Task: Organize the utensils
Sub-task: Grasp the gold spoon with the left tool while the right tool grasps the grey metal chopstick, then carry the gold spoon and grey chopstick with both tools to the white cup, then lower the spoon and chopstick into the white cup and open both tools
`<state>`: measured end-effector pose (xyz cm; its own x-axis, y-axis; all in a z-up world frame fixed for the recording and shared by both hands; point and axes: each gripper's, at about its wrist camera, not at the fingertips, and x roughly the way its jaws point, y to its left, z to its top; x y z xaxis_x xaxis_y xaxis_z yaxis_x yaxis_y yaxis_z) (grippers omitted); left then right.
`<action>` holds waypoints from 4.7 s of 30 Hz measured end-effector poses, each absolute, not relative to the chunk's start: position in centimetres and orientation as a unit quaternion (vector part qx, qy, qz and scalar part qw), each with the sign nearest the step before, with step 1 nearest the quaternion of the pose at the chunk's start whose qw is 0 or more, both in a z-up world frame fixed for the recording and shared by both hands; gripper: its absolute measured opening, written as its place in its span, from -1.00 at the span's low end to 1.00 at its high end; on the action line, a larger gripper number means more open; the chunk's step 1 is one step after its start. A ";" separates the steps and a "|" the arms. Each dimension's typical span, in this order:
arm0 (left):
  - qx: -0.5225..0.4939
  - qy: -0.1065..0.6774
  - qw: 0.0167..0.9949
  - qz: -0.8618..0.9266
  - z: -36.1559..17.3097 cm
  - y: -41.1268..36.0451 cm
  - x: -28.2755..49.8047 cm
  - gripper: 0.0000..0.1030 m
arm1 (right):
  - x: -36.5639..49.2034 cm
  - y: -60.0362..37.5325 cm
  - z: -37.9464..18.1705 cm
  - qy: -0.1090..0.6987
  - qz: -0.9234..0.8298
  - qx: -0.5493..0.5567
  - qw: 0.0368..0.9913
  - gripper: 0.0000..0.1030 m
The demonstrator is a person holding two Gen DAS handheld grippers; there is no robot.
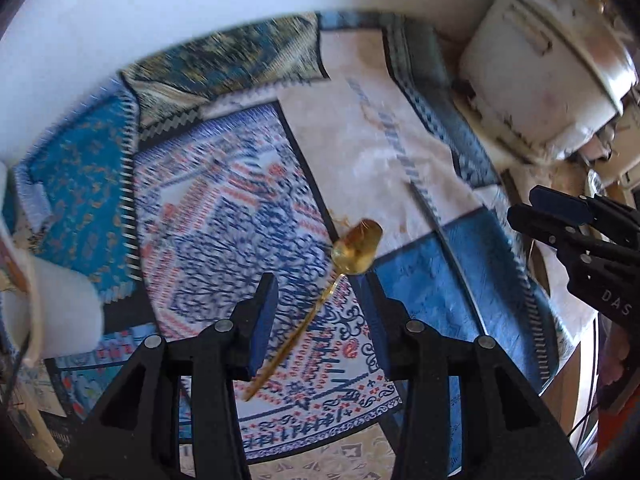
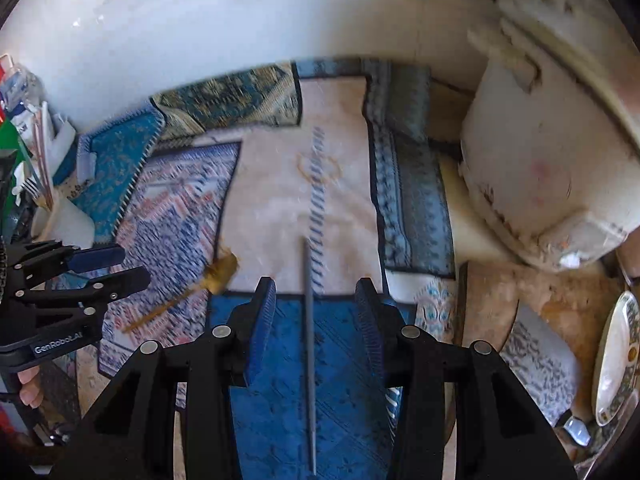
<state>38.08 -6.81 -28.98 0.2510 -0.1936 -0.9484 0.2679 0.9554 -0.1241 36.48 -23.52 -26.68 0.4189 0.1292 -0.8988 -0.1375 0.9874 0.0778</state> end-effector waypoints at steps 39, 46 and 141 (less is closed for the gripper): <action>0.125 0.596 0.771 -0.185 -34.3 -12.2 40.4 -0.35 | 36.8 -22.3 -32.8 0.610 0.120 0.007 0.783 -0.89; 0.100 0.567 0.799 -0.174 -30.6 -9.0 39.1 -0.35 | 36.1 -21.4 -30.8 0.585 0.113 0.016 0.803 -0.90; -0.139 0.417 0.898 -0.018 -16.2 21.1 33.2 -0.36 | 37.2 6.5 -15.4 0.394 0.293 -0.034 0.871 -0.89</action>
